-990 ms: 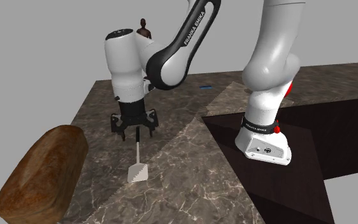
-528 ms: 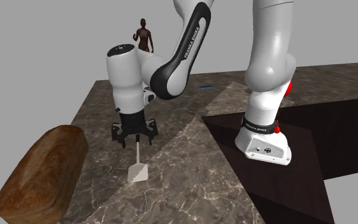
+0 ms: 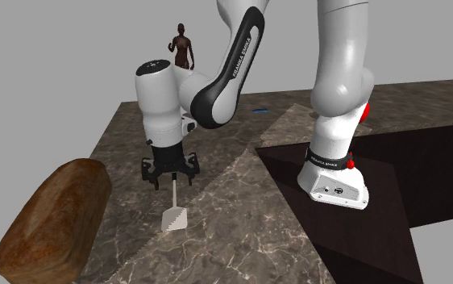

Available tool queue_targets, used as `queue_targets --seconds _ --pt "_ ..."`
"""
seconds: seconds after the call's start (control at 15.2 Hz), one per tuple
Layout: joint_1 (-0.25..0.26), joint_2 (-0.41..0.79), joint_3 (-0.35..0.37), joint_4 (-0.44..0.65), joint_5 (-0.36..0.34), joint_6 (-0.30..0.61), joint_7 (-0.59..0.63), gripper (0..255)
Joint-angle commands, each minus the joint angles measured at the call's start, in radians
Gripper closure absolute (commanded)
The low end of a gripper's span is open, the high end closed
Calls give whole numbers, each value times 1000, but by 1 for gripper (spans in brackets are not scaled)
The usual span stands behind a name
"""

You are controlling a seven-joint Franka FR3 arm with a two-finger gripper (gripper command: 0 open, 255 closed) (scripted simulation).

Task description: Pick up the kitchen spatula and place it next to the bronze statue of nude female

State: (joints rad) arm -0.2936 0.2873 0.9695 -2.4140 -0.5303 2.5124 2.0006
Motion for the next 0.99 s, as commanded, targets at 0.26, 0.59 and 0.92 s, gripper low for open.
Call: queue_targets --seconds 0.26,0.59,0.92 --pt "0 0 0 0 0 0 0 255" --pt "0 0 0 0 0 0 0 255" --pt "-80 -86 97 -4 130 -36 -93 255"
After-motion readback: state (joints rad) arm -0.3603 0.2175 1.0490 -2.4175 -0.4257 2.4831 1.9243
